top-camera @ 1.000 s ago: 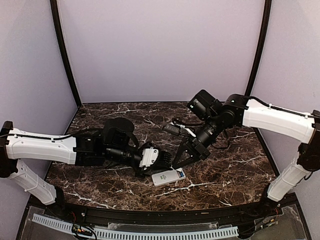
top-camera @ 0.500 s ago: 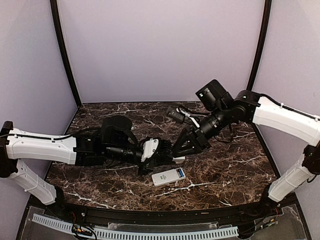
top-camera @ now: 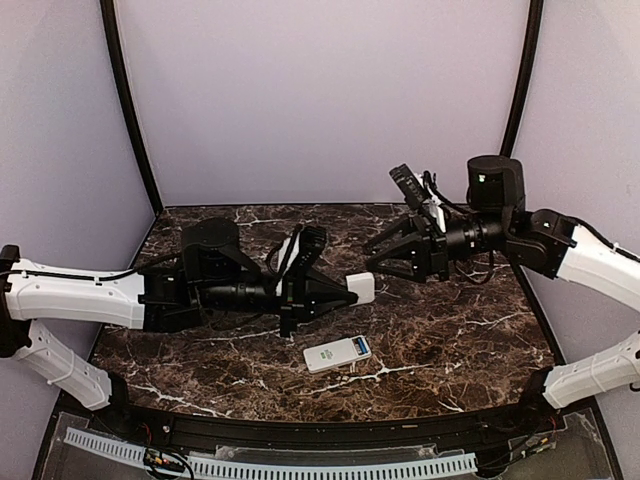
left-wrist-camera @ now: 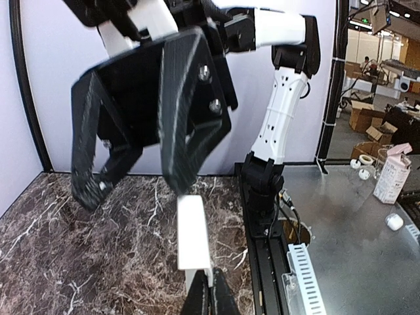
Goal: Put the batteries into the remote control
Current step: Pass from the left arm to the right
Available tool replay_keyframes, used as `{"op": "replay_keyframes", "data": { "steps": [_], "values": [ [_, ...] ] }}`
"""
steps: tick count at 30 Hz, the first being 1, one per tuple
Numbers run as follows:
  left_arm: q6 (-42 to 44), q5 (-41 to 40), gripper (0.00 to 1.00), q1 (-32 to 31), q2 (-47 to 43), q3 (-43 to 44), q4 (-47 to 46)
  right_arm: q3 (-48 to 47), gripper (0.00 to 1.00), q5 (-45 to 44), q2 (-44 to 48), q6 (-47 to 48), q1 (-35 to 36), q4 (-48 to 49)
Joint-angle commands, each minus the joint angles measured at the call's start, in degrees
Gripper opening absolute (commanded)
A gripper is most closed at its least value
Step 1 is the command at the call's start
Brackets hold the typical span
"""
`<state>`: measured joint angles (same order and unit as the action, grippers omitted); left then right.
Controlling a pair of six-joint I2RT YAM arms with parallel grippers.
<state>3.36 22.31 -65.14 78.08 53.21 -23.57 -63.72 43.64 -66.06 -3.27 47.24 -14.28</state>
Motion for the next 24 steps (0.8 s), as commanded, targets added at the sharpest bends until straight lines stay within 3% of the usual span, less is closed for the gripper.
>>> {"op": "replay_keyframes", "data": {
  "steps": [1,7,16,24],
  "values": [
    [-7.71,3.17,0.0,0.45,-2.55,-0.6,-6.15,3.7,0.42,3.78,1.71,-4.52,0.04,8.7],
    [-9.73,2.96,0.0,0.46,-1.04,-1.14,-8.89,8.2,0.37,3.77,4.07,-5.73,0.72,11.35],
    [-9.8,2.52,0.0,0.46,0.65,-0.58,-10.85,13.1,0.39,1.65,7.1,-7.57,1.54,15.65],
    [-9.35,4.25,0.0,0.41,2.76,1.5,-11.23,13.46,0.18,1.15,5.35,-11.27,1.75,21.53]
  ]
}}
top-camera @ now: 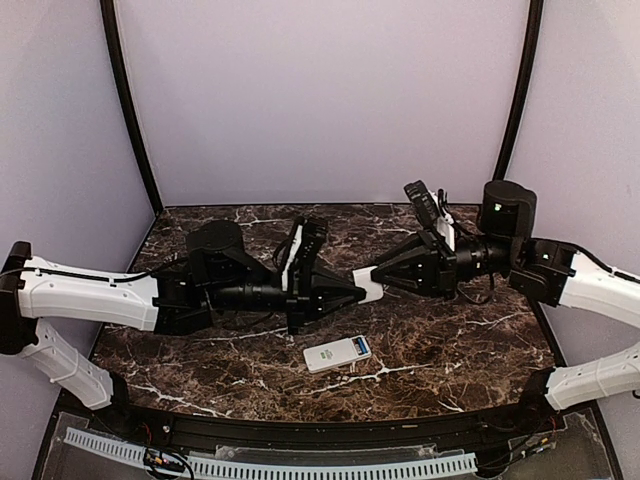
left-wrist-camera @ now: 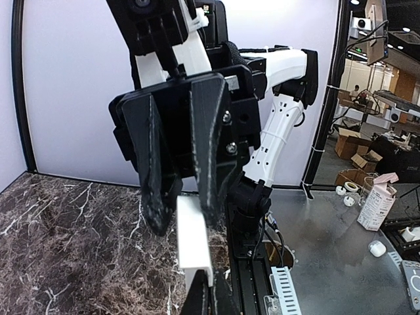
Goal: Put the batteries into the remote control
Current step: Pass from the left arm to the right
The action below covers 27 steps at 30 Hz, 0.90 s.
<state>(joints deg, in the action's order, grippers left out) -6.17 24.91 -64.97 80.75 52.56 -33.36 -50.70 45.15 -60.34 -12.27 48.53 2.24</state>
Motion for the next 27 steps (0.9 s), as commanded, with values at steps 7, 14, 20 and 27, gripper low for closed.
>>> {"op": "replay_keyframes", "data": {
  "steps": [7,14,20,27],
  "values": [
    [0.49,2.19,0.0,0.28,-0.19,1.12,-4.36,0.9,0.18,3.71,-1.76,-3.21,0.51,3.53],
    [1.23,1.98,0.0,0.28,-0.59,0.36,-4.79,0.32,0.15,4.59,-3.08,-4.31,0.52,2.72],
    [1.38,1.88,0.0,0.28,-1.12,-0.42,-5.26,-1.43,0.04,6.8,-4.89,-3.57,0.52,1.41],
    [1.88,1.0,0.0,0.28,-1.94,-1.25,-5.71,-2.29,0.24,8.2,-5.92,-3.57,0.5,-0.79]
  ]
}}
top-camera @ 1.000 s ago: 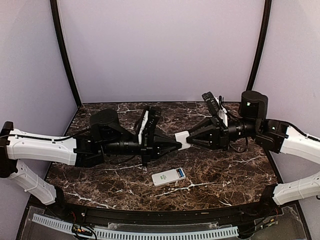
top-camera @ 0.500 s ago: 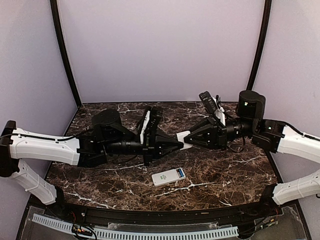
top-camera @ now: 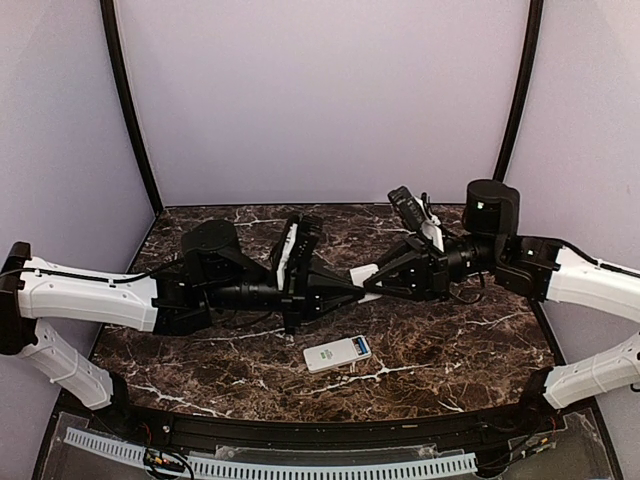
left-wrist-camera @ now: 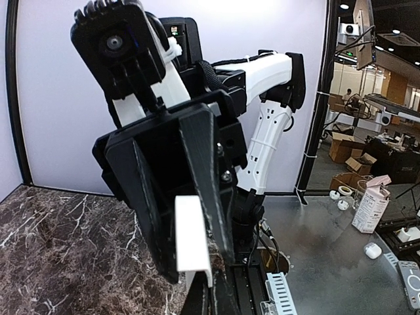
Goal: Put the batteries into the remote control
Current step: Pass from the left arm to the right
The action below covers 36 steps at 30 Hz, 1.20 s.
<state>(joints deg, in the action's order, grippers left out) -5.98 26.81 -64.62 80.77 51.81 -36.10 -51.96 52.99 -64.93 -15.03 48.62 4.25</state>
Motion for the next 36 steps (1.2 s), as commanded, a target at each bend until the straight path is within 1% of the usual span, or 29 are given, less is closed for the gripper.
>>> {"op": "replay_keyframes", "data": {
  "steps": [1,4,7,9,10,12,13,20,25,30,36],
  "values": [
    [1.76,-1.0,0.0,-0.07,-2.03,-0.58,-3.12,-1.03,0.24,-0.21,-1.25,-0.65,0.42,-3.35],
    [2.07,-1.11,0.0,-0.07,-2.04,-0.98,-3.36,-0.94,0.19,-1.66,-0.7,-0.19,0.42,-4.02],
    [1.94,-1.08,0.0,-0.07,-1.71,-0.89,-3.24,-1.22,0.1,-1.7,-0.64,-0.35,0.42,-4.06],
    [1.74,-0.83,0.0,-0.07,-1.61,-0.7,-3.05,-1.64,0.08,-1.66,-0.63,-0.35,0.42,-4.07],
    [1.69,-0.77,0.0,-0.07,-1.6,-0.68,-2.96,-1.9,0.09,-1.66,-0.65,-0.35,0.42,-4.0],
    [1.63,-0.61,0.0,-0.07,-1.58,-0.78,-2.86,-2.39,0.19,-1.85,-0.62,-0.23,0.42,-4.07],
    [1.66,-0.62,0.0,-0.07,-1.63,-0.87,-2.76,-2.7,0.22,-1.92,-0.6,-0.12,0.42,-5.4],
    [1.63,-0.72,0.0,-0.07,-1.92,-1.16,-2.02,-3.61,0.24,-2.4,0.82,0.35,-0.08,-7.03],
    [1.76,-0.83,0.0,-0.07,-1.7,-1.02,-1.43,-2.62,0.3,-2.81,1.59,-0.16,-0.28,-6.77],
    [1.72,-1.03,0.0,-0.07,-1.73,-1.18,-1.34,-2.77,0.3,-2.63,0.79,-0.32,-0.46,-7.17],
    [2.14,-1.0,0.0,-0.07,-1.4,-1.15,-1.44,-2.23,0.25,-1.97,0.71,-0.9,-0.63,-6.36]
  ]
}}
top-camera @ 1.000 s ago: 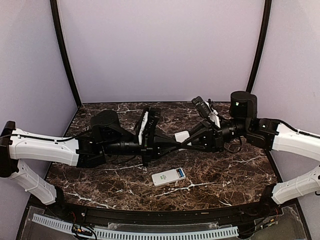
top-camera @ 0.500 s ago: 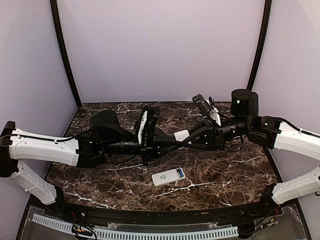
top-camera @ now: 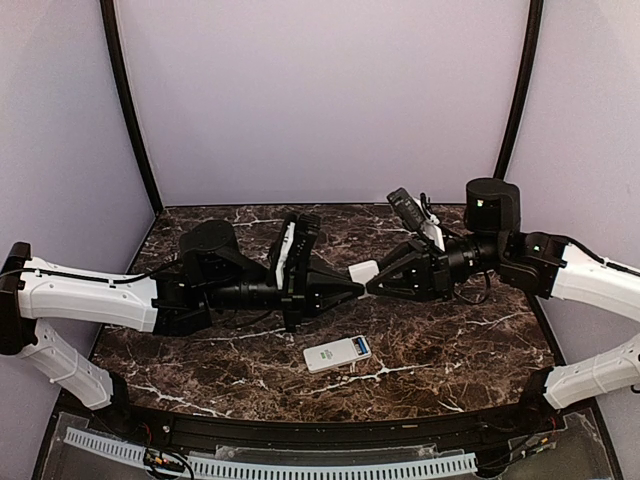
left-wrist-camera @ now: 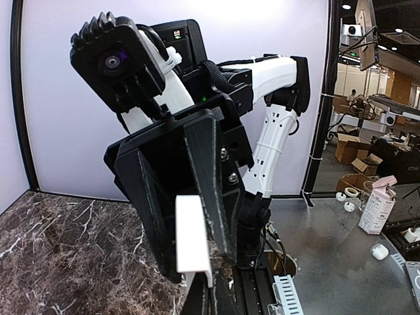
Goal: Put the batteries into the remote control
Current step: Pass from the left arm to the right
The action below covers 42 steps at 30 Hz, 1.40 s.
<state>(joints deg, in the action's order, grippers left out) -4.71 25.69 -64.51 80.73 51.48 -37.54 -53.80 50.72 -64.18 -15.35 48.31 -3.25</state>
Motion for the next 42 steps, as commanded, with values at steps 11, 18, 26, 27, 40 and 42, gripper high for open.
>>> {"op": "replay_keyframes", "data": {
  "steps": [11,18,26,27,40,42],
  "values": [
    [0.0,0.41,0.0,-0.18,-0.43,-1.14,-0.21,-1.02,0.28,0.14,0.36,0.83,-0.85,-0.81],
    [-0.88,0.94,0.0,-0.18,0.29,-1.01,-1.35,-0.22,0.0,1.66,0.14,0.26,-0.85,-0.4],
    [-1.14,0.74,0.0,-0.18,-0.03,-1.13,-2.39,0.04,0.0,2.32,-0.02,0.39,-0.85,-0.12],
    [-1.07,0.69,0.0,-0.2,-0.04,-1.12,-2.33,-0.05,0.0,2.55,-0.11,0.43,-0.85,0.05],
    [-0.2,-1.51,0.24,-0.09,-0.57,-1.55,-1.28,0.05,0.0,2.81,-1.23,-0.74,-1.03,0.24],
    [0.02,-1.43,0.22,-0.09,-0.57,-1.56,-1.23,0.1,0.0,2.81,-1.5,-1.05,-1.11,-0.01]
  ]
}}
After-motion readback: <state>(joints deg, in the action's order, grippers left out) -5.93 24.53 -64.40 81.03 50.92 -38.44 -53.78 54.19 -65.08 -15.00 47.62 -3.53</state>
